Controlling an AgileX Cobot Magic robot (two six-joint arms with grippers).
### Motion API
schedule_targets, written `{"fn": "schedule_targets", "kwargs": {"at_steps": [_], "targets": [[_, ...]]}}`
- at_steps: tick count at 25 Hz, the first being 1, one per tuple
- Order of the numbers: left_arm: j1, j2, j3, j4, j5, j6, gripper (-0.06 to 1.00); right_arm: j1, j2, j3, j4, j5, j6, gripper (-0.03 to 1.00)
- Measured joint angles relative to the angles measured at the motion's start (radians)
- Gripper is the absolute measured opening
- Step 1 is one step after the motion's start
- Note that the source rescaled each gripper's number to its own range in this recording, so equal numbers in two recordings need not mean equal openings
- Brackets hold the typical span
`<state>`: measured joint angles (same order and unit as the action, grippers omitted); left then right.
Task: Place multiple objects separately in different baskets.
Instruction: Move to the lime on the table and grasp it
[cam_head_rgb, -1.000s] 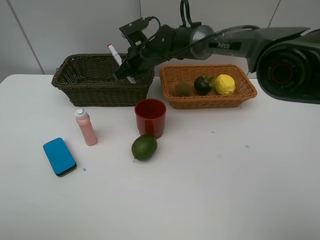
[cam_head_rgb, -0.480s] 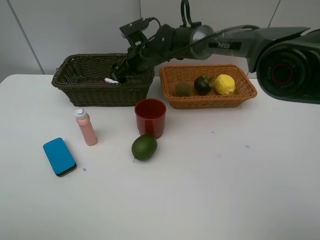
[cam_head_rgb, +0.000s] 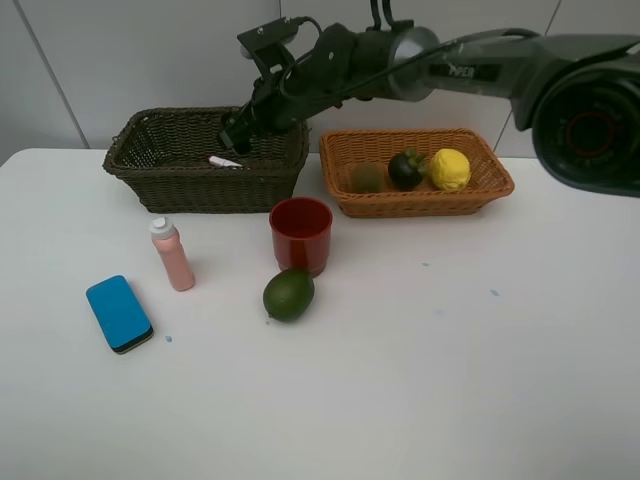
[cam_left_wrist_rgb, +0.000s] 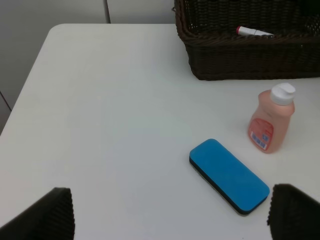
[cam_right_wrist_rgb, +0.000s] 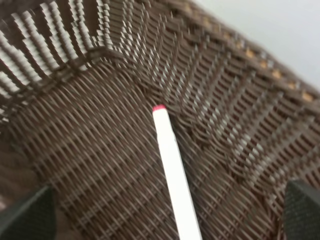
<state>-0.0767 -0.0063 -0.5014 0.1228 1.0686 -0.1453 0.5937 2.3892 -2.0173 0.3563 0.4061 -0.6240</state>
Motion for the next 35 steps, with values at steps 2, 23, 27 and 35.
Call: {"fn": "schedule_targets", "kwargs": {"at_steps": [2, 23, 27, 35], "targets": [[0.0, 0.0, 0.0, 0.0, 0.0, 0.0, 1.0, 0.0, -0.038, 0.0, 0.0, 0.034, 0.0, 1.0], [0.0, 0.0, 0.0, 0.0, 0.0, 0.0, 1.0, 0.018, -0.333, 0.0, -0.178, 0.805, 0.273, 1.0], [0.0, 0.0, 0.0, 0.0, 0.0, 0.0, 1.0, 0.066, -0.345, 0.0, -0.207, 0.81, 0.274, 1.0], [0.0, 0.0, 0.0, 0.0, 0.0, 0.0, 1.0, 0.195, -0.35, 0.024, -0.291, 0.811, 0.24, 1.0]]}}
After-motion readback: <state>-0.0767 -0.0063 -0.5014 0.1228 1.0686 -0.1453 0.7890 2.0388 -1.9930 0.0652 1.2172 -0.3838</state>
